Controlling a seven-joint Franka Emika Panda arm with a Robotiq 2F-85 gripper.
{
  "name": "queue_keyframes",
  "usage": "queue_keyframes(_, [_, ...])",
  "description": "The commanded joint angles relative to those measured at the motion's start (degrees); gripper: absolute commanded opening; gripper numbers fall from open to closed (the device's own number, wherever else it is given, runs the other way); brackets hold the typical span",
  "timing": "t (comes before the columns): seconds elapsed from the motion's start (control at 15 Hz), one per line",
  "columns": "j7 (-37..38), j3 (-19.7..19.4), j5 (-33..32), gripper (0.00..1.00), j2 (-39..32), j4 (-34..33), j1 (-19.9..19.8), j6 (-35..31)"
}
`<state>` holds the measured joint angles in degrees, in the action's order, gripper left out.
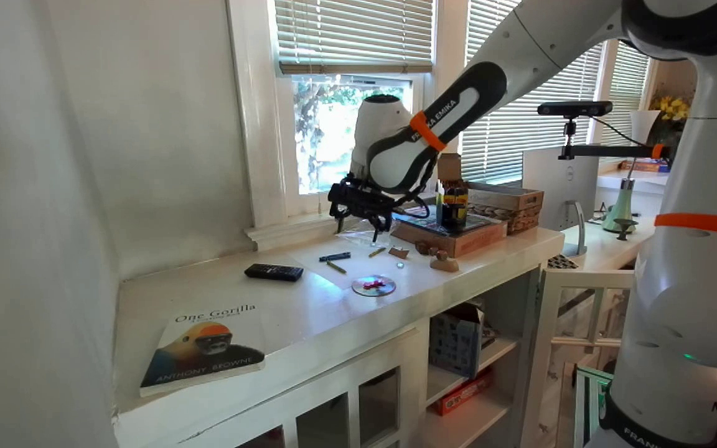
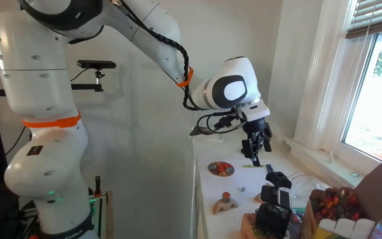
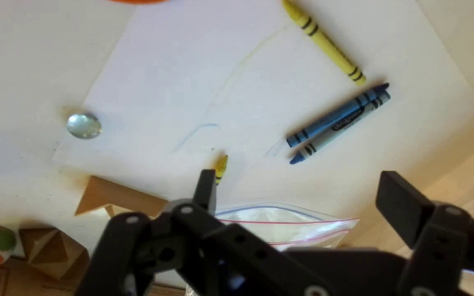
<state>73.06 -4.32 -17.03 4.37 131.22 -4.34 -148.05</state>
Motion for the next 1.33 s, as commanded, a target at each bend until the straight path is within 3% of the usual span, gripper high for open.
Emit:
queue_keyframes(0.0, [-10.57,-0.58,11.19,1.00,4.45,2.51,-0.39,6.82])
queue_keyframes(0.67, [-16.12,-1.78,14.67,1.00,5.59,2.23,-4.07,20.27])
queue_keyframes(1.27, [-16.50,-1.91,14.50,1.00,4.99,4.41,-4.73,19.26])
